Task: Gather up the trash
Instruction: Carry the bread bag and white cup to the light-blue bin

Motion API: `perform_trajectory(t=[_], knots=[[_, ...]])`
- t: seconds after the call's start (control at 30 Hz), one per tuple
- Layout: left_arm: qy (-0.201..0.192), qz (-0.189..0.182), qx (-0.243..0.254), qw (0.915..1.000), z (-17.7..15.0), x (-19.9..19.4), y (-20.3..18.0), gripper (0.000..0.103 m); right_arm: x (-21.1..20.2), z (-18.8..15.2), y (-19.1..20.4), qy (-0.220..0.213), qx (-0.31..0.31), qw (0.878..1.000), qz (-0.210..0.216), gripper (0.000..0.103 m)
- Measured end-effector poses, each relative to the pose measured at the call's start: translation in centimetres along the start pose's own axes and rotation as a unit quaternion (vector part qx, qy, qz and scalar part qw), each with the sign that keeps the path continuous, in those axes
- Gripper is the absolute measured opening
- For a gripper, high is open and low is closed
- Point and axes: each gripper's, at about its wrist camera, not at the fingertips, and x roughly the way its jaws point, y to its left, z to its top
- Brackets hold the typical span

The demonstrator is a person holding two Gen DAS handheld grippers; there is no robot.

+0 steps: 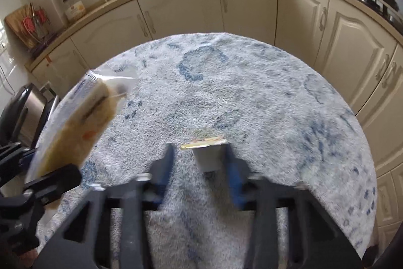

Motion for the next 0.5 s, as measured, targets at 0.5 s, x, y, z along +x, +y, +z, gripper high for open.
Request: perform_trajectory(t=[0.5], knots=[[-0.052, -0.037, 0.040, 0.9972, 1.2, -5.2, -8.0, 0.031, -13.3, -4.0, -6.1, -0.106, 0.060, 0.992, 0.018, 0.022]])
